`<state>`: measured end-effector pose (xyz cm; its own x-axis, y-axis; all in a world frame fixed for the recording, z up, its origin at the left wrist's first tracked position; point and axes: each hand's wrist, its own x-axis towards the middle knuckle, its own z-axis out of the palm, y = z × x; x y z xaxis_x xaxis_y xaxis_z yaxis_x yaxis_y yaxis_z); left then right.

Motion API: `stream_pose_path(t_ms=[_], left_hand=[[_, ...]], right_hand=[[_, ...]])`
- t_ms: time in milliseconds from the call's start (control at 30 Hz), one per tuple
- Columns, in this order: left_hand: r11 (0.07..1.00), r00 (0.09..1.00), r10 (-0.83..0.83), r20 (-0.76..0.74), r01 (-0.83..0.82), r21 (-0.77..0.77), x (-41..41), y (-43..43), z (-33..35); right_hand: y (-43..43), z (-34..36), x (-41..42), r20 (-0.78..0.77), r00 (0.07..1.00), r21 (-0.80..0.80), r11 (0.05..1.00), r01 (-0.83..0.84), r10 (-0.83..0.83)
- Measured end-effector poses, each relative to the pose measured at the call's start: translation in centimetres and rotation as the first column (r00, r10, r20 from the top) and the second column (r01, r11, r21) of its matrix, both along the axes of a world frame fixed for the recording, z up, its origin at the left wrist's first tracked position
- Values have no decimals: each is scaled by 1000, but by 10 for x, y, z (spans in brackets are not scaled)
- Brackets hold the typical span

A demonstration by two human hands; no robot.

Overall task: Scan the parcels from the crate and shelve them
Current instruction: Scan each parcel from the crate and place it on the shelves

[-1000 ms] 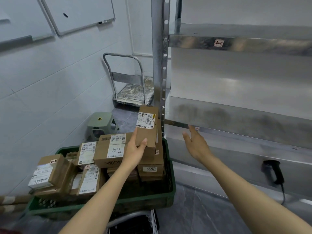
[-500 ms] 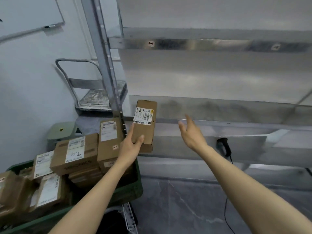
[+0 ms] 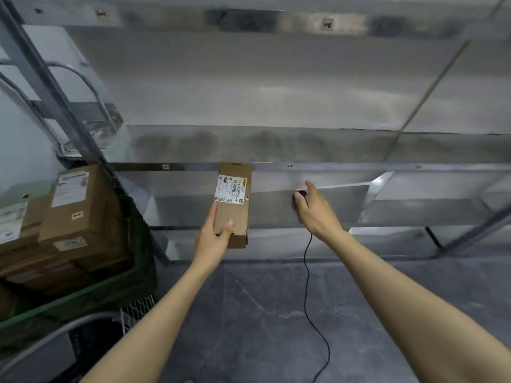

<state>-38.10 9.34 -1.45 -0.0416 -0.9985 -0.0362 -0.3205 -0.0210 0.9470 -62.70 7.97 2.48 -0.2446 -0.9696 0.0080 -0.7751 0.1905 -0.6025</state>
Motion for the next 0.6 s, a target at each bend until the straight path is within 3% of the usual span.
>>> stream_pose_path(t_ms=[300,600], left_hand=[[989,999,-5,43,-1,145,-66,8,-59],[987,993,-20,117,0,164,-89,-63,-110]], right_hand=[[3,-58,-69,-18,999,114,992,52,-50],[-65,-117,-98,13,999,205,978,35,-38]])
